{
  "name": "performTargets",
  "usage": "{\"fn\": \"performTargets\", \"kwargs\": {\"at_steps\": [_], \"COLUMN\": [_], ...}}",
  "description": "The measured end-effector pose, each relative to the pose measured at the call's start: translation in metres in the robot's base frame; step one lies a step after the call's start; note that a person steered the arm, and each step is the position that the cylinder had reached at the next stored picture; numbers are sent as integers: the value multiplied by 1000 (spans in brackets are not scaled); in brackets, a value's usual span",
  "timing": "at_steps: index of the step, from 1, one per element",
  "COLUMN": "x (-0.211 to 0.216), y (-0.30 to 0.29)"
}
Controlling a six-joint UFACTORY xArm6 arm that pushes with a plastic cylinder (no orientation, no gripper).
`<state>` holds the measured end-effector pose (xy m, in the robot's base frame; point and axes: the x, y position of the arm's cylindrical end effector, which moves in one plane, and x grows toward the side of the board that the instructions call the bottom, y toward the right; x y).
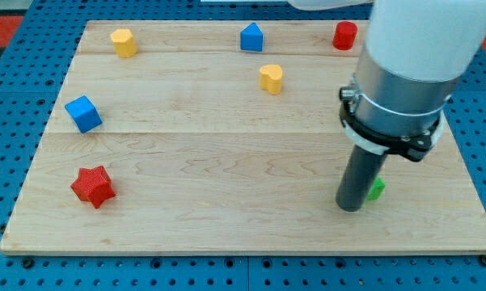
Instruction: Move the yellow heart towards the blue cube
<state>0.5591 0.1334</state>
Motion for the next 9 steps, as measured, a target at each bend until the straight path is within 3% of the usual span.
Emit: {"fn": "performTargets", "kwargs": {"at_steps": [2, 5, 7, 9], "x": [-25, -206, -218, -250], "y": [-38, -13, -97, -122]}}
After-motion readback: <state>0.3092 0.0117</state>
